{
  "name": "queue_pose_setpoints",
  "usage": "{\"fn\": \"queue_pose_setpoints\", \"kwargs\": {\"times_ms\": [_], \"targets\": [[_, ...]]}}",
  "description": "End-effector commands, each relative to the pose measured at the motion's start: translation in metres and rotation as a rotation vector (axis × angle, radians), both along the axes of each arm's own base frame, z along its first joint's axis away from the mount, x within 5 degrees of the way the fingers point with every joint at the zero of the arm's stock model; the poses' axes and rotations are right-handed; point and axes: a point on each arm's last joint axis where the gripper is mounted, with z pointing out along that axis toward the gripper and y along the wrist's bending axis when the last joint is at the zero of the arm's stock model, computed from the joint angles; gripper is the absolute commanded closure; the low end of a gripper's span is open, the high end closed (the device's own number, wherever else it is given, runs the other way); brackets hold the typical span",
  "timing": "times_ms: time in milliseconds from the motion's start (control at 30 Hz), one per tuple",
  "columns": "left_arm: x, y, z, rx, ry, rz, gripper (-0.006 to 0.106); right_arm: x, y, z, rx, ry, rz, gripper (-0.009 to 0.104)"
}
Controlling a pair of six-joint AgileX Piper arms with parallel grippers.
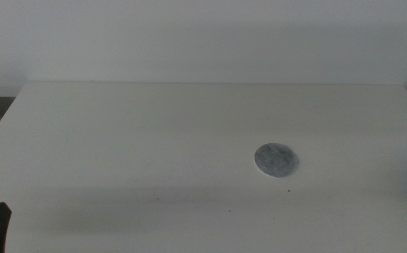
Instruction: Place an empty cup on a cup mat.
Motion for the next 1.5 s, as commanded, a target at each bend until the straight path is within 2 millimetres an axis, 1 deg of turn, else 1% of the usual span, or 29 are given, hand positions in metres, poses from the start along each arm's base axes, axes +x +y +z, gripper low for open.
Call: {"fn": "queue_pose_setpoints", "kwargs": {"times_ms": [0,33,100,167,233,300,333,400,500,700,833,900,1000,1067,1167,1300,1333,1467], "targets": [[0.0,0.0,0.001,-0.006,-0.016,-0.002,0.007,0.016,0.0,0.015,0.039,0.177,-0.017,0.01],[0.0,0.0,0.001,-0.006,-0.016,-0.002,0.007,0.02,0.0,0.026,0.045,0.257,-0.019,0.01],[0.0,0.0,0.001,-0.006,-0.016,-0.002,0.007,0.03,0.001,0.042,0.043,0.369,-0.016,0.01],[0.0,0.0,0.001,-0.006,-0.016,-0.002,0.007,0.041,0.001,0.057,0.042,0.419,-0.015,0.01],[0.0,0.0,0.001,-0.006,-0.016,-0.002,0.007,0.054,0.001,0.074,0.042,0.403,-0.014,0.01],[0.0,0.0,0.001,-0.006,-0.016,-0.002,0.007,0.067,0.001,0.088,0.043,0.345,-0.015,0.01],[0.0,0.0,0.001,-0.006,-0.016,-0.002,0.007,0.072,0.002,0.093,0.057,0.309,-0.011,0.01],[0.0,0.0,0.001,-0.006,-0.016,-0.002,0.007,0.077,0.004,0.097,0.096,0.291,-0.001,0.01],[0.0,0.0,0.001,-0.006,-0.016,-0.002,0.007,0.079,0.007,0.097,0.136,0.293,0.011,0.01],[0.0,0.0,0.001,-0.006,-0.016,-0.002,0.007,0.078,0.006,0.096,0.131,0.315,0.007,0.01],[0.0,0.0,0.001,-0.006,-0.016,-0.002,0.007,0.086,-0.003,0.099,0.108,0.372,-0.103,0.011],[0.0,0.0,0.001,-0.006,-0.016,-0.002,0.007,0.096,-0.008,0.099,0.063,0.437,-0.143,0.011],[0.0,0.0,0.001,-0.006,-0.016,-0.002,0.007,0.117,-0.012,0.098,0.011,0.516,-0.169,0.012],[0.0,0.0,0.001,-0.006,-0.016,-0.002,0.007,0.131,-0.015,0.096,0.004,0.547,-0.185,0.012],[0.0,0.0,0.001,-0.006,-0.016,-0.002,0.007,0.153,-0.027,0.09,0.014,0.604,-0.234,0.012],[0.0,0.0,0.001,-0.006,-0.016,-0.002,0.007,0.177,-0.055,0.076,0.052,0.668,-0.305,0.012],[0.0,0.0,0.001,-0.006,-0.016,-0.002,0.007,0.183,-0.064,0.07,0.073,0.687,-0.322,0.013],[0.0,0.0,0.001,-0.006,-0.016,-0.002,0.007,0.2,-0.09,0.049,0.09,0.734,-0.366,0.016]]}}
